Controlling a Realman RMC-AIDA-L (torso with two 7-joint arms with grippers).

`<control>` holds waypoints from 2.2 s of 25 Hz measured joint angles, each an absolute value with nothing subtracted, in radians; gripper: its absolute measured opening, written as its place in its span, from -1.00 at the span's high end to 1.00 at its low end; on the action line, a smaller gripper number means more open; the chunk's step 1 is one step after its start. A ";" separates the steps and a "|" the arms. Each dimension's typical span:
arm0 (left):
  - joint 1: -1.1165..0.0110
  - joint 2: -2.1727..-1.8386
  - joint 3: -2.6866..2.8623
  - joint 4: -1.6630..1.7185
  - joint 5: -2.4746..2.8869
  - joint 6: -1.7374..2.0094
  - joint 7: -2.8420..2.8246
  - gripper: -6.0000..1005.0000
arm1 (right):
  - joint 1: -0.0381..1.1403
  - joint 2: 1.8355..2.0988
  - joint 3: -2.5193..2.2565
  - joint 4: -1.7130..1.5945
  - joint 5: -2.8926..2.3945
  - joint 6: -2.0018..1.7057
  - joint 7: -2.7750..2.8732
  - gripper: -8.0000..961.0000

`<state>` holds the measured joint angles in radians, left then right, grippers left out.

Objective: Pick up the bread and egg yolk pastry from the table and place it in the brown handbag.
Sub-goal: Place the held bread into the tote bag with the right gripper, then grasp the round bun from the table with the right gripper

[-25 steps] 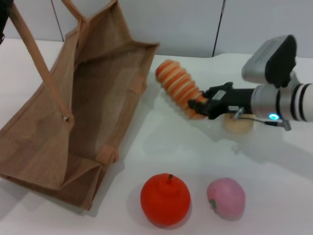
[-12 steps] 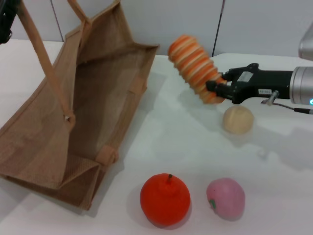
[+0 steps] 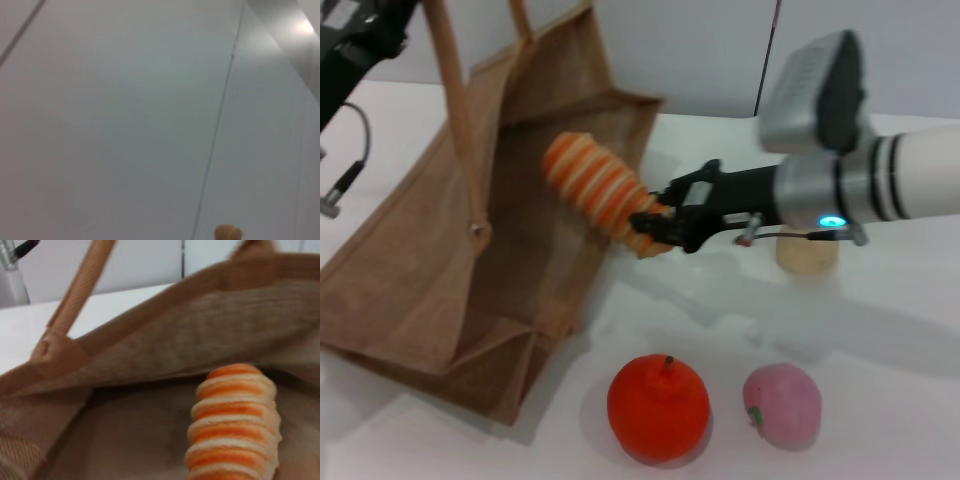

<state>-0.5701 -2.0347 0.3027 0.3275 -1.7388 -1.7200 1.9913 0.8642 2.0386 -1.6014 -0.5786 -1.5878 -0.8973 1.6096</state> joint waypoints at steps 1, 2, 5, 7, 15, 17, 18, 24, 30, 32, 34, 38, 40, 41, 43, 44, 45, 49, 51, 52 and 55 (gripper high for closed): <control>-0.577 -2.035 0.303 0.324 -1.734 -1.720 1.991 0.75 | 0.866 2.038 -1.668 -0.607 -1.574 -0.858 1.647 0.42; -0.587 -2.034 0.303 0.318 -1.728 -1.721 1.991 0.75 | 0.868 2.038 -1.726 -0.634 -1.566 -0.825 1.678 0.43; -0.613 -2.034 0.304 0.311 -1.714 -1.723 1.990 0.75 | 0.886 2.038 -1.925 -0.733 -1.562 -0.706 1.808 0.44; -0.625 -2.035 0.304 0.310 -1.705 -1.727 1.990 0.75 | 0.905 2.037 -2.003 -0.767 -1.561 -0.657 1.857 0.44; -0.660 -2.034 0.302 0.284 -1.700 -1.804 1.972 0.75 | 0.953 2.041 -2.192 -0.771 -1.558 -0.399 1.940 0.46; -0.657 -2.034 0.296 0.284 -1.703 -1.825 1.961 0.75 | 0.949 2.042 -2.209 -0.770 -1.557 -0.348 1.938 0.47; -0.655 -2.033 0.293 0.284 -1.704 -1.835 1.955 0.75 | 0.947 2.042 -2.214 -0.769 -1.557 -0.326 1.936 0.47; -0.650 -2.033 0.289 0.284 -1.710 -1.866 1.951 0.75 | 0.945 2.041 -2.226 -0.746 -1.559 -0.272 1.931 0.47; -0.611 -2.032 0.287 0.286 -1.771 -1.873 1.952 0.75 | 0.944 2.040 -2.272 -0.745 -1.565 -0.244 1.899 0.49; -0.593 -2.032 0.285 0.288 -1.797 -1.875 1.956 0.75 | 0.943 2.040 -2.288 -0.750 -1.565 -0.240 1.895 0.26; -0.579 -2.032 0.285 0.290 -1.818 -1.873 1.963 0.75 | 0.942 2.039 -2.291 -0.757 -1.563 -0.253 1.895 -0.06; -0.553 -2.033 0.272 0.285 -1.847 -1.846 2.002 0.75 | 0.918 2.036 -2.292 -0.809 -1.563 -0.280 1.892 -0.40; -0.545 -2.033 0.252 0.276 -1.849 -1.829 2.029 0.75 | 0.890 2.032 -2.290 -0.854 -1.566 -0.281 1.880 -0.52; -0.542 -2.033 0.244 0.270 -1.849 -1.823 2.039 0.75 | 0.877 2.030 -2.288 -0.873 -1.566 -0.281 1.871 -0.56; -0.536 -2.033 0.223 0.251 -1.850 -1.806 2.061 0.75 | 0.850 2.027 -2.279 -0.911 -1.566 -0.295 1.851 -0.64; -0.533 -2.033 0.213 0.246 -1.851 -1.799 2.070 0.75 | 0.837 2.026 -2.265 -0.925 -1.566 -0.316 1.837 -0.67; -0.530 -2.033 0.205 0.245 -1.851 -1.794 2.077 0.75 | 0.827 2.025 -2.251 -0.935 -1.566 -0.337 1.825 -0.71; -0.519 -2.033 0.178 0.243 -1.852 -1.783 2.100 0.75 | 0.786 2.022 -2.149 -0.957 -1.567 -0.464 1.792 -0.86; -0.511 -2.035 0.160 0.242 -1.852 -1.778 2.109 0.75 | 0.759 2.019 -2.080 -0.962 -1.568 -0.525 1.774 -0.90; -0.506 -2.035 0.151 0.240 -1.852 -1.776 2.113 0.75 | 0.743 2.017 -2.039 -0.965 -1.568 -0.559 1.762 -0.89; -0.494 -2.036 0.123 0.231 -1.852 -1.775 2.127 0.75 | 0.692 2.012 -1.916 -0.973 -1.573 -0.661 1.721 -0.89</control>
<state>-0.4937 -2.0356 0.1226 0.2312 -1.8521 -1.7754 2.1269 0.6925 2.0119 -1.9159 -0.9731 -1.5727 -0.6606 1.7209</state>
